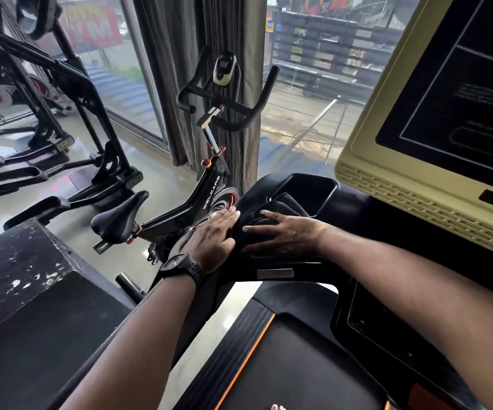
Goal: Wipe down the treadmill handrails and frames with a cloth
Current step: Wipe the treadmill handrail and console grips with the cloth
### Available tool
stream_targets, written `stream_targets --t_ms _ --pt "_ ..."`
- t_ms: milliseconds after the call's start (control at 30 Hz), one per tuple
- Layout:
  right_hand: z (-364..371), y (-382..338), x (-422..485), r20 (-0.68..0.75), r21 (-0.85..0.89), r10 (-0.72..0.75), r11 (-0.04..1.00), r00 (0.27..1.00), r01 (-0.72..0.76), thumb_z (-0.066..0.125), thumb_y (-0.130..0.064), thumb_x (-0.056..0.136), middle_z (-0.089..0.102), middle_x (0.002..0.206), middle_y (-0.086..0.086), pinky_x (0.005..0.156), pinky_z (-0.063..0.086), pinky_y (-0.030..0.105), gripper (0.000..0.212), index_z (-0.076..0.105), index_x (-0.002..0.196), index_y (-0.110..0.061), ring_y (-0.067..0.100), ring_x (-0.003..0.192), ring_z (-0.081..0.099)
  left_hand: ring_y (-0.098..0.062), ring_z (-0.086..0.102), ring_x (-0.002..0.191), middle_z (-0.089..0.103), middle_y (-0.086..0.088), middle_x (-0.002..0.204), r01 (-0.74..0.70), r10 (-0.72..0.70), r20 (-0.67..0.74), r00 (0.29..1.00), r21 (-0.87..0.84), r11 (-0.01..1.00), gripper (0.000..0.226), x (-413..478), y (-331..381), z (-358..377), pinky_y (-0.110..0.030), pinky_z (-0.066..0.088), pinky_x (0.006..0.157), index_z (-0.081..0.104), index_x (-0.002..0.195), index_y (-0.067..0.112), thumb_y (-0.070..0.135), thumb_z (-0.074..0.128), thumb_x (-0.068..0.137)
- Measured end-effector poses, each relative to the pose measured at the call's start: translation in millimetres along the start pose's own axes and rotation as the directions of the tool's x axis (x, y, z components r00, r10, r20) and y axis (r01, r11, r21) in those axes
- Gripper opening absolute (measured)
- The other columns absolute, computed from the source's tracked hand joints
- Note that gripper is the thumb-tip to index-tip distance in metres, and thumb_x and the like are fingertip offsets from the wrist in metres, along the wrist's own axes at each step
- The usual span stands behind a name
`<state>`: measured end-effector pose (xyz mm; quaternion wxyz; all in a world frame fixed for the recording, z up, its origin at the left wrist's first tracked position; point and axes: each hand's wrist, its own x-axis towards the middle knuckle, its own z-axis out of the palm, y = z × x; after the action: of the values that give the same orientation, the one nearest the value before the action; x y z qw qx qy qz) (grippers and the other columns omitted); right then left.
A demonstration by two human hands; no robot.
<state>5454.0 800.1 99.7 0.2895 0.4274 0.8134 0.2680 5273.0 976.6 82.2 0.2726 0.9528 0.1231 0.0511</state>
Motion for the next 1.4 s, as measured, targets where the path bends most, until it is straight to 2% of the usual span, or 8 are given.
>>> stream_targets --t_ms 267,400,533,700,833,1000,1200,1400 --pt "9.3 3.5 -30.2 0.097 0.113 0.025 0.993 0.995 -0.036 0.052 -0.022 0.097 0.034 0.162 -0.013 0.107 0.044 0.060 0.046 0.057 0.141 -0.036 0.033 0.154 0.020 -0.014 0.018 0.151 0.024 -0.007 0.162 -0.035 0.033 0.031 0.999 0.055 0.998 0.083 0.0 -3.9 -2.1 -0.028 0.009 0.124 0.032 0.154 0.011 0.026 0.040 0.072" --pt "4.4 0.6 -14.7 0.189 0.013 -0.049 0.999 0.981 0.048 0.040 -0.024 0.103 0.026 0.165 -0.013 0.113 0.034 0.064 0.047 0.045 0.148 -0.037 0.032 0.157 0.003 -0.013 0.013 0.152 0.019 -0.004 0.164 -0.023 0.018 0.057 0.998 0.074 0.997 0.086 -0.7 -3.6 -1.0 -0.038 0.014 0.124 0.026 0.156 0.015 0.030 0.038 0.072" --pt "-1.6 3.2 7.8 0.193 -0.099 -0.071 0.991 0.979 0.091 0.023 -0.015 0.102 0.035 0.161 -0.014 0.112 0.039 0.059 0.056 0.042 0.151 -0.032 0.026 0.157 0.011 -0.013 0.012 0.152 0.018 -0.003 0.164 -0.025 0.020 0.055 0.998 0.084 0.996 0.086 -1.0 -3.1 0.1 -0.038 0.013 0.124 0.025 0.156 0.015 0.031 0.038 0.073" --pt "-0.7 0.9 -27.4 0.221 0.131 0.031 0.990 0.975 -0.061 0.057 -0.030 0.098 0.031 0.162 -0.017 0.112 0.039 0.057 0.040 0.058 0.137 -0.040 0.030 0.156 0.013 -0.013 0.013 0.152 0.019 -0.002 0.164 -0.031 0.026 0.056 0.998 0.085 0.996 0.086 -0.8 -4.0 -0.1 -0.037 0.013 0.124 0.026 0.156 0.015 0.030 0.039 0.072" --pt "-0.9 -5.4 -59.4 0.309 0.272 0.078 0.948 0.948 -0.167 0.054 -0.030 0.097 0.020 0.167 -0.015 0.110 0.039 0.060 0.044 0.055 0.139 -0.042 0.032 0.157 0.004 -0.012 0.014 0.151 0.020 -0.003 0.164 -0.033 0.029 0.049 0.998 0.090 0.995 0.085 -0.1 -4.2 0.6 -0.036 0.014 0.124 0.026 0.156 0.016 0.031 0.040 0.073" --pt "-9.3 -3.9 -12.2 0.353 0.230 0.009 0.968 0.935 -0.097 0.035 -0.033 0.105 0.006 0.170 -0.015 0.118 0.021 0.067 0.052 0.030 0.156 -0.039 0.032 0.155 -0.016 -0.011 0.013 0.151 0.018 -0.003 0.164 -0.044 0.040 0.039 0.998 0.105 0.994 0.086 -1.1 -3.1 0.5 -0.027 0.008 0.124 0.026 0.156 0.014 0.031 0.040 0.073" --pt "-13.6 -0.4 -33.8 0.343 0.203 0.091 0.964 0.935 -0.169 0.043 -0.026 0.102 0.014 0.168 -0.017 0.107 0.040 0.063 0.047 0.047 0.145 -0.045 0.036 0.156 0.002 -0.010 0.013 0.151 0.018 0.000 0.164 -0.044 0.038 0.042 0.998 0.138 0.990 0.086 -1.1 -4.2 -0.5 -0.032 0.012 0.124 0.025 0.156 0.017 0.033 0.040 0.073" --pt "-26.4 -5.4 -44.5 0.537 0.214 0.106 0.943 0.837 -0.256 0.035 -0.024 0.106 -0.005 0.170 -0.014 0.103 0.042 0.064 0.051 0.031 0.153 -0.044 0.041 0.155 -0.007 -0.012 0.013 0.151 0.018 -0.001 0.164 -0.052 0.046 0.040 0.998 0.160 0.986 0.085 -1.3 -5.2 2.2 -0.032 0.011 0.124 0.025 0.156 0.016 0.034 0.039 0.074"
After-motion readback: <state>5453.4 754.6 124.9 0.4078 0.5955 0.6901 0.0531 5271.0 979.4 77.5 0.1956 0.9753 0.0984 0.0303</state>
